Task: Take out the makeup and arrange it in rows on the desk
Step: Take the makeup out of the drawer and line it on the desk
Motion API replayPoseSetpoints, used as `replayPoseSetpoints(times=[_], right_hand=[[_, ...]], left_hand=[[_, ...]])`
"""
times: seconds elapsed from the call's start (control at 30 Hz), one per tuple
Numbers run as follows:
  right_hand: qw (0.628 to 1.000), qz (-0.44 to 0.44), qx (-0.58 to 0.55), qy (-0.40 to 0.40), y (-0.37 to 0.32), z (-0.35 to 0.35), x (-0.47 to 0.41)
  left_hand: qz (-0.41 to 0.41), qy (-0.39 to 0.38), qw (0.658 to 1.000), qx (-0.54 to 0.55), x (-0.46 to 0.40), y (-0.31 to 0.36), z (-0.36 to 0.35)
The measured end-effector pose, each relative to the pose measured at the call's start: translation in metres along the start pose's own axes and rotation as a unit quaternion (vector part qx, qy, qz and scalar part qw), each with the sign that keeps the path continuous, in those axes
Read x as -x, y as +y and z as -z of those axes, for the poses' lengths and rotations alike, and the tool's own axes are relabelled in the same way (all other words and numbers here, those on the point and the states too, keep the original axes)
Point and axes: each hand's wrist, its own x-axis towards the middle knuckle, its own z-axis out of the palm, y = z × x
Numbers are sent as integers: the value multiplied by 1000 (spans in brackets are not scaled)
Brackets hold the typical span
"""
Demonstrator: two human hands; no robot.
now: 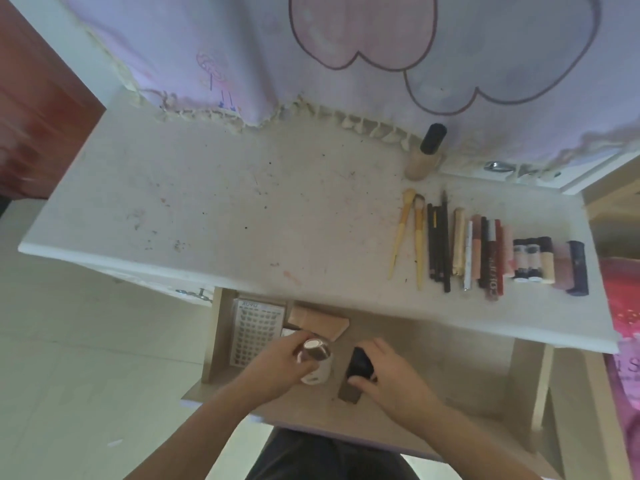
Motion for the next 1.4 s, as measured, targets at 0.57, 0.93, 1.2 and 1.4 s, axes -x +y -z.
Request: replayPoseSetpoints(times=[0.57,0.93,1.2,1.4], right_hand=[[937,-4,213,278,-78,295,-174],[943,-38,168,285,-62,289,-171],[985,162,44,45,-50,69,-39],[994,-31,104,22,12,-39,-75]], left_hand=[[-131,238,962,28,-226,178,169],[-146,175,974,10,-239,187,160],[-125,309,942,49,-23,41,67],[-38,136,979,-147,-15,-53,-18]])
